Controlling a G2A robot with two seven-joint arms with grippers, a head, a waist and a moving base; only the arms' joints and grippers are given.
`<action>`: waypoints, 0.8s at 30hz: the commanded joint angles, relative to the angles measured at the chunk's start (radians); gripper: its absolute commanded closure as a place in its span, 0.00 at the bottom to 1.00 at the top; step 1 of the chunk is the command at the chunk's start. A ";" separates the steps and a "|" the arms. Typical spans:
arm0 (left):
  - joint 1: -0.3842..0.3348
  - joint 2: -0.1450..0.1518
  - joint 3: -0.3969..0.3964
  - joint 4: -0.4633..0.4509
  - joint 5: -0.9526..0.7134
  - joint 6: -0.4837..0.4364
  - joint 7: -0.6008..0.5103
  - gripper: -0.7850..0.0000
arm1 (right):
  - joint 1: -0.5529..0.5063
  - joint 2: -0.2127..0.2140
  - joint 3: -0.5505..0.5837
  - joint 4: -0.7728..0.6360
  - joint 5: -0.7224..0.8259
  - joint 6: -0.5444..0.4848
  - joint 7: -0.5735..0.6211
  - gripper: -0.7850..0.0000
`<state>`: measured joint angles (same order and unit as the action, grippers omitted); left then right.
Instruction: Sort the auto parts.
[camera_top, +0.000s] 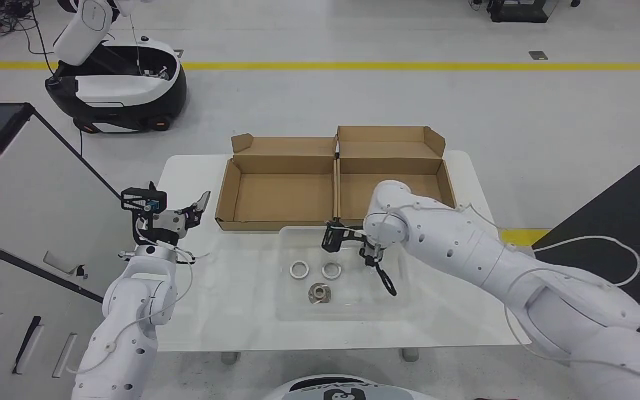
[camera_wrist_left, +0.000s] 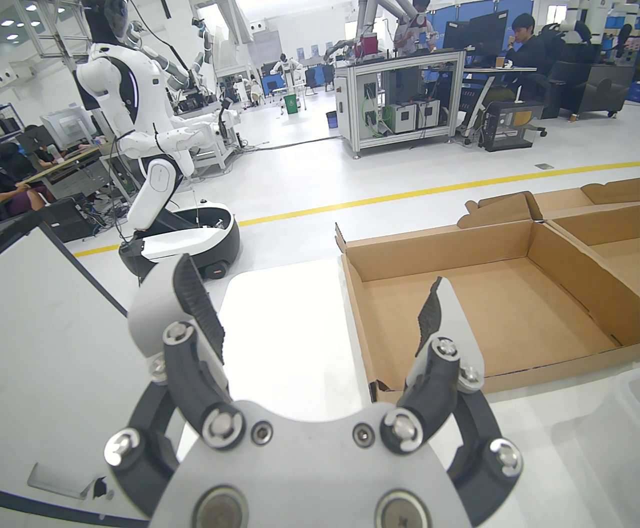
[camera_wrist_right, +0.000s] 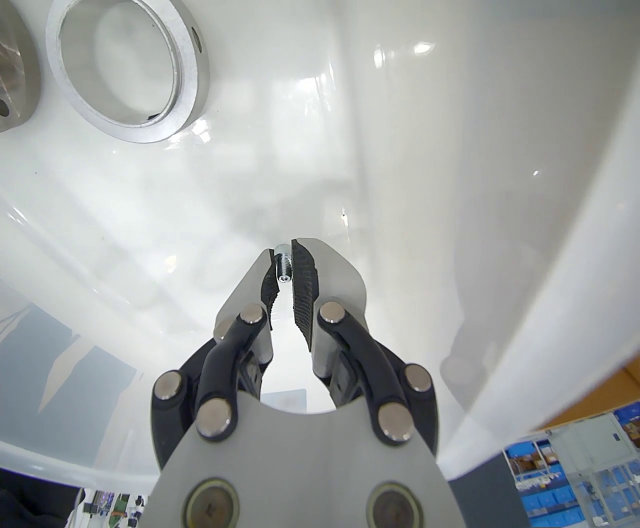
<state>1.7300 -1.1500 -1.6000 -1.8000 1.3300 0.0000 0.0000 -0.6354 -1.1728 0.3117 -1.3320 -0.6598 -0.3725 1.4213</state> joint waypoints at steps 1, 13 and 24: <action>0.000 0.000 0.000 0.000 0.000 0.000 0.000 0.00 | 0.005 -0.001 0.006 -0.006 0.005 0.000 0.012 1.00; 0.000 0.000 0.000 0.000 0.000 0.000 0.000 0.00 | 0.076 0.066 0.102 -0.207 0.232 0.017 0.044 1.00; 0.000 0.000 0.000 0.000 0.000 0.000 0.000 0.00 | 0.163 0.166 0.118 -0.293 0.518 -0.067 -0.040 1.00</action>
<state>1.7300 -1.1500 -1.6000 -1.8000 1.3300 0.0000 0.0000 -0.4809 -1.0182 0.4356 -1.6368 -0.1548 -0.4304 1.3900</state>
